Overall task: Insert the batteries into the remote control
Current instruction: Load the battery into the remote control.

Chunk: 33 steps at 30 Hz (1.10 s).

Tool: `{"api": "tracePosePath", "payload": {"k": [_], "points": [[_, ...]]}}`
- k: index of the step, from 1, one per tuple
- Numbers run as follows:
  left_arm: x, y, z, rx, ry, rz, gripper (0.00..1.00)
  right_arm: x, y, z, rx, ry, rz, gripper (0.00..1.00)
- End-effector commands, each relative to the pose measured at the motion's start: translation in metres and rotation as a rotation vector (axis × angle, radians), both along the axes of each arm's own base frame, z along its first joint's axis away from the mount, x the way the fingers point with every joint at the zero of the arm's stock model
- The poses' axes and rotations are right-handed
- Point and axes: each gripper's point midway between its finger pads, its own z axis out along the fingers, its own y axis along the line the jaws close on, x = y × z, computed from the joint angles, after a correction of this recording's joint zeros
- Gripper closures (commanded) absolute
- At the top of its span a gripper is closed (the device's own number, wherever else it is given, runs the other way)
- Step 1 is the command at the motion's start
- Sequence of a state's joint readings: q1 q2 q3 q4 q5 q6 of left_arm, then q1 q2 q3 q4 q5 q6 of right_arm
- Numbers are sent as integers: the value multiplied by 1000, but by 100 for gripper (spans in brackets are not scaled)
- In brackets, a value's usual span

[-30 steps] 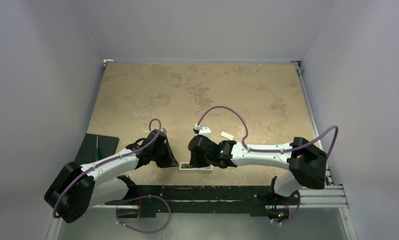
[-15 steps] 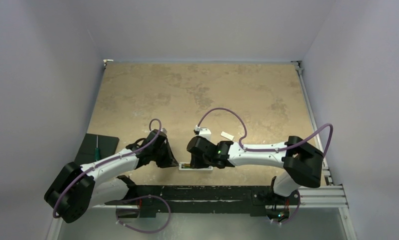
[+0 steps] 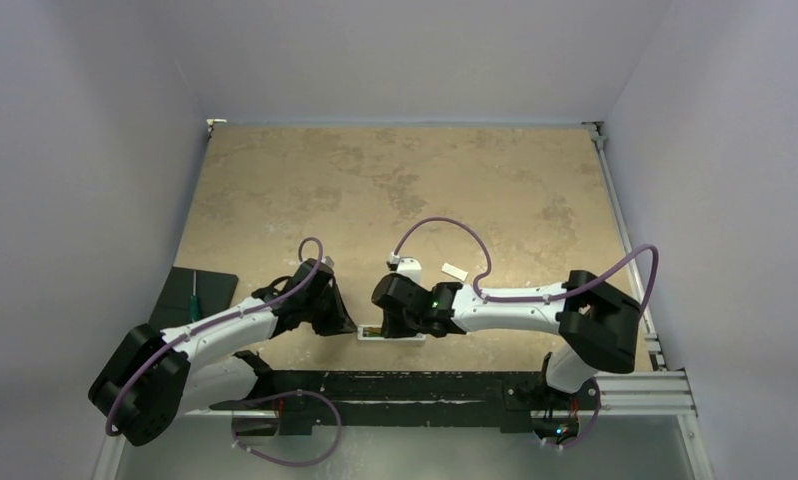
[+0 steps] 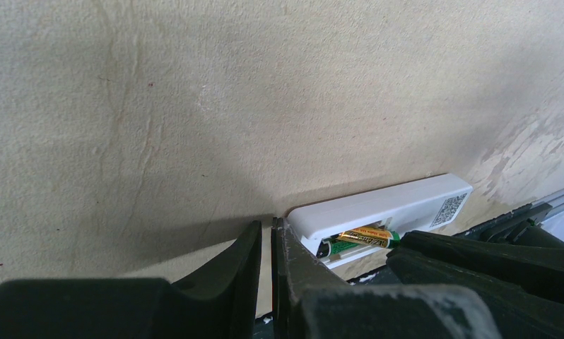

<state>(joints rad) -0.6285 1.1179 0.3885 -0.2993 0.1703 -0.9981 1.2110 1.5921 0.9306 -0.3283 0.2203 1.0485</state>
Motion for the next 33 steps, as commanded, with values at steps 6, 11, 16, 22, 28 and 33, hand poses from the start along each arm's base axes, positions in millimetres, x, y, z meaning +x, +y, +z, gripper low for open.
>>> {"api": "tracePosePath", "payload": {"k": [6,11,16,22,28,33], "points": [[-8,9,-13,46,15,-24,90,10,11,13,40,-36,-33,78],[-7,8,-12,43,11,-26,90,10,15,13,44,-34,-23,80],[-8,8,-13,45,14,-25,90,10,17,13,43,-37,-17,81],[-7,7,-12,41,12,-27,90,10,20,12,45,-33,-7,82],[-8,6,-12,40,13,-30,90,10,22,10,46,-35,-1,82],[-7,4,-11,37,11,-35,90,11,24,9,41,-34,7,83]]}}
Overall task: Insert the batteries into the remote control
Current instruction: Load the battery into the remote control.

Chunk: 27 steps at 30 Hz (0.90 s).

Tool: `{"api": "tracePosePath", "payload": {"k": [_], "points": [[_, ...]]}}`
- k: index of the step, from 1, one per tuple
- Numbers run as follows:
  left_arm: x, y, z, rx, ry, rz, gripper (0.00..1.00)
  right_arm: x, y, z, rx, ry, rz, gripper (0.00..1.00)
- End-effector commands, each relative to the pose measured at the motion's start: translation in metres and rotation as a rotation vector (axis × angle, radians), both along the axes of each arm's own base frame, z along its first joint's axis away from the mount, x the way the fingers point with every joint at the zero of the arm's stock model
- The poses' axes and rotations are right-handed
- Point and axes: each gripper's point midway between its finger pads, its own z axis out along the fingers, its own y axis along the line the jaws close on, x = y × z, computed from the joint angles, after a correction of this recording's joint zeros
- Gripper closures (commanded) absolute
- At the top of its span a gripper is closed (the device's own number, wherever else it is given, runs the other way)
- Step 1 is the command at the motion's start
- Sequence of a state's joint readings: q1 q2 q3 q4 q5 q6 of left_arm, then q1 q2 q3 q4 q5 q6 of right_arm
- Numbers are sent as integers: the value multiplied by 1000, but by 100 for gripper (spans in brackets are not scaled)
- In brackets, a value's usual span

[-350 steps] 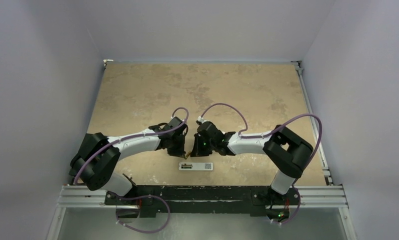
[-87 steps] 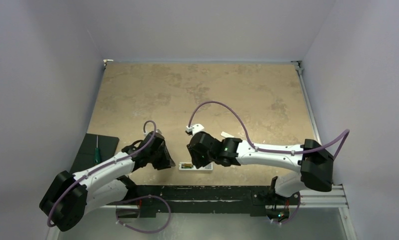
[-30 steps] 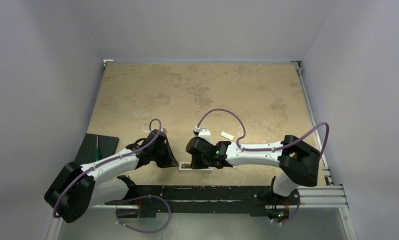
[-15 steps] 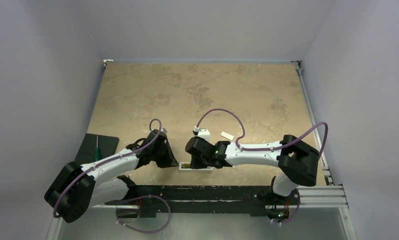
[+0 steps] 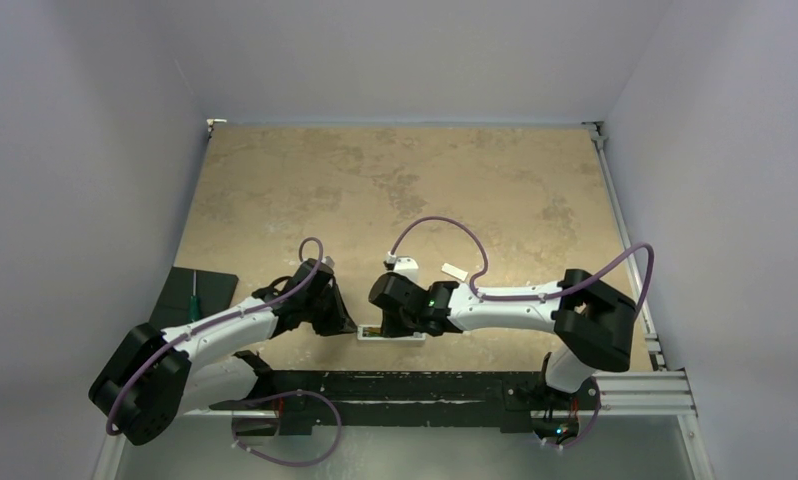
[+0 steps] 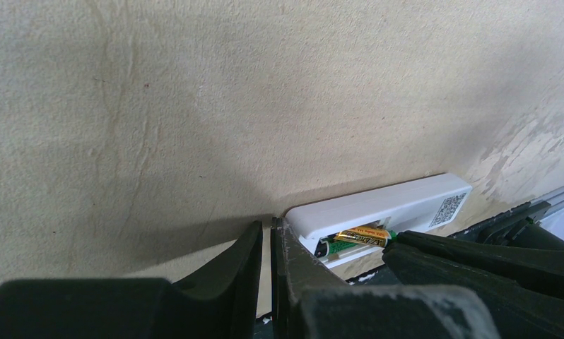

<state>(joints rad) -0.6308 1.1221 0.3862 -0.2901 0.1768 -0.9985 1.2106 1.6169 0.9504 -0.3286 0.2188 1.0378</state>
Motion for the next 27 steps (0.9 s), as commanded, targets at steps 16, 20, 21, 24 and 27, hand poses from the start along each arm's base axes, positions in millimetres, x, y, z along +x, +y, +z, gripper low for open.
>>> {"api": "tracePosePath", "payload": {"k": [16,20,21,24,27], "points": [[-6,1,-13,50,14,-45,90,13,13,-1,-1,-58,-5,86],[-6,0,-13,50,15,-45,90,13,15,-2,5,-51,0,86],[-6,0,-13,50,14,-46,90,13,16,-2,5,-52,-1,86],[-7,-1,-13,53,16,-47,90,13,16,-3,6,-54,1,86],[-7,-1,-13,55,15,-47,90,15,17,-4,3,-59,-2,86]]}}
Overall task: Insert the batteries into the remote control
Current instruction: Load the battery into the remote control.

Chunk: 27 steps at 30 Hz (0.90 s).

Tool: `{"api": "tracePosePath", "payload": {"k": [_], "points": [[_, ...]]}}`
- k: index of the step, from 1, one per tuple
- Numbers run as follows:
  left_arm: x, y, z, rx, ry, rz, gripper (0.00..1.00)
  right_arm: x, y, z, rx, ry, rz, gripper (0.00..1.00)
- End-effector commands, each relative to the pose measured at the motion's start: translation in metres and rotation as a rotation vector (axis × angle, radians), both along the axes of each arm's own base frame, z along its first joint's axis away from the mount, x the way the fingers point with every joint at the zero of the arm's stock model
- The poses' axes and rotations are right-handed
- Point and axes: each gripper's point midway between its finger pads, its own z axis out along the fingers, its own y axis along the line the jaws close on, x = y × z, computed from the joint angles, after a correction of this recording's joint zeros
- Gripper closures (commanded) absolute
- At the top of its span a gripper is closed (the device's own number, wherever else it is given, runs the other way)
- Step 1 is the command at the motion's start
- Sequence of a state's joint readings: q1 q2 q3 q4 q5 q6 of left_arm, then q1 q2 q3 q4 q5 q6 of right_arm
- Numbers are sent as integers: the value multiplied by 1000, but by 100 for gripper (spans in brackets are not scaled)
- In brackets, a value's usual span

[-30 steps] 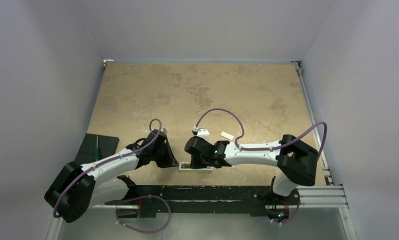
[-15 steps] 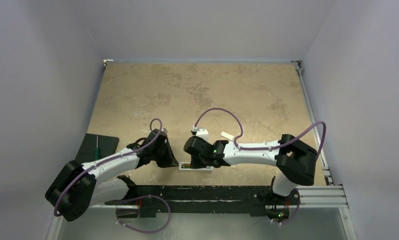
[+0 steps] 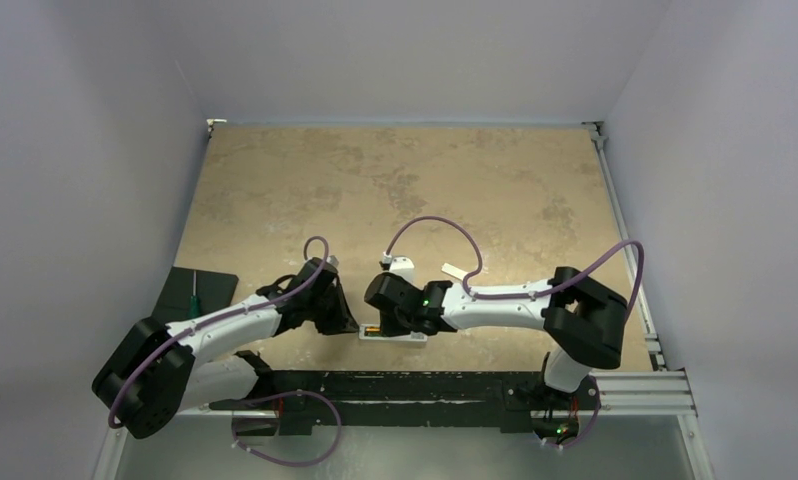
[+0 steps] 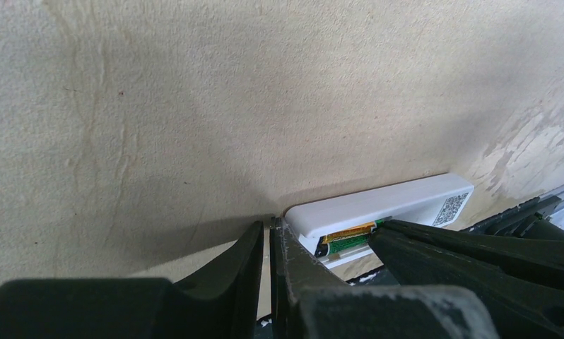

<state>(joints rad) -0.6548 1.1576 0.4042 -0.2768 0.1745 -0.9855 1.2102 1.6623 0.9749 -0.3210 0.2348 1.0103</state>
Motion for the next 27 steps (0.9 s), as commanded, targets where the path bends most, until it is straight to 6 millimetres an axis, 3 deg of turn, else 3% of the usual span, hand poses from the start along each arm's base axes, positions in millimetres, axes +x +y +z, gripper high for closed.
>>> {"api": "tracePosePath", "payload": {"k": [1,17,27], "points": [[-7,4,-12,46,17,-13,90,10,13,4,31,-41,-15,86],[-9,-2,-11,43,14,-30,90,10,14,-4,-4,-46,16,86],[-10,-4,-12,41,12,-40,90,7,6,-26,-171,-31,120,95]]}}
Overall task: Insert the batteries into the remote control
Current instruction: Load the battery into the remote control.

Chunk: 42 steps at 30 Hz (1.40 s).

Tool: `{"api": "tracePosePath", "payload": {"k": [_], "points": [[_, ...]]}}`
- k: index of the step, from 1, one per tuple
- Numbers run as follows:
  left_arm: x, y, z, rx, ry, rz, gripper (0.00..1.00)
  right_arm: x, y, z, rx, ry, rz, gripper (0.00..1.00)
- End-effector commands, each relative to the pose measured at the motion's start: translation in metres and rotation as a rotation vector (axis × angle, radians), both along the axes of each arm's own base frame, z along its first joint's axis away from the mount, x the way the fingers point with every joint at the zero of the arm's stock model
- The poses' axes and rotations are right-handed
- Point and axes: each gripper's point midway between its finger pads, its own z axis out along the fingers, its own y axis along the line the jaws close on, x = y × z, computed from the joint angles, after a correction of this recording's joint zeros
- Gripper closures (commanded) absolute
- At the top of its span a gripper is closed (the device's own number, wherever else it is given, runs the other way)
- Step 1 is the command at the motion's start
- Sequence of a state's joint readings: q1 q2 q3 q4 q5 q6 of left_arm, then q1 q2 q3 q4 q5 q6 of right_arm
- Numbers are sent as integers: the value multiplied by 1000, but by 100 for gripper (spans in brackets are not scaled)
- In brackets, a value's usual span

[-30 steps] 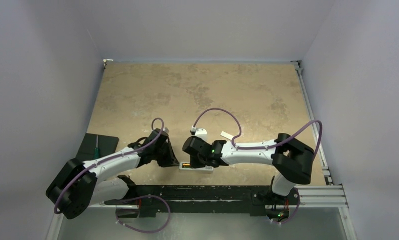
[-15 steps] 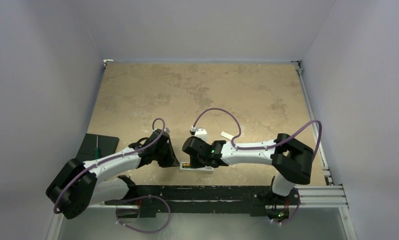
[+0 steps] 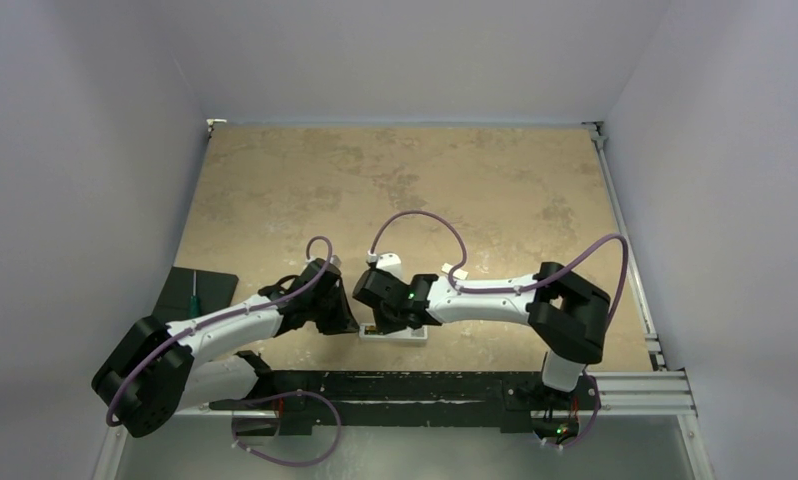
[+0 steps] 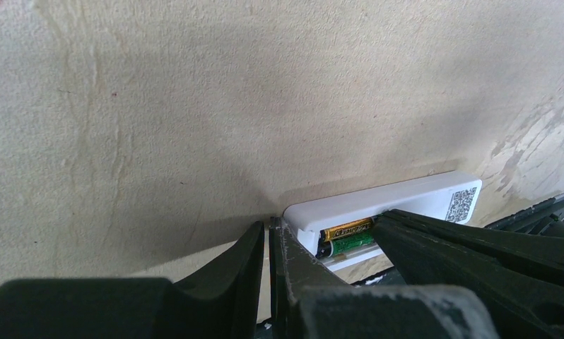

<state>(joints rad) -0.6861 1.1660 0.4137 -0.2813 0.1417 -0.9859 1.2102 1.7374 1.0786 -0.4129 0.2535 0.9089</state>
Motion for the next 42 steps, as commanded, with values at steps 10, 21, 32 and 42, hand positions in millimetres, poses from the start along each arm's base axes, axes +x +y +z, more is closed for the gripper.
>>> {"api": "tracePosePath", "payload": {"k": [10,21,32,42], "points": [[-9,-3,-10,13,17,-34,90,-8,8,-18,-82,-13,110,100],[-10,1,-7,18,1,-34,89,3,9,10,-132,-88,90,100],[-13,7,-6,30,-4,-28,89,6,25,35,-67,-99,90,99],[-11,10,-4,47,-15,-20,89,0,26,19,-72,-64,102,100]]}}
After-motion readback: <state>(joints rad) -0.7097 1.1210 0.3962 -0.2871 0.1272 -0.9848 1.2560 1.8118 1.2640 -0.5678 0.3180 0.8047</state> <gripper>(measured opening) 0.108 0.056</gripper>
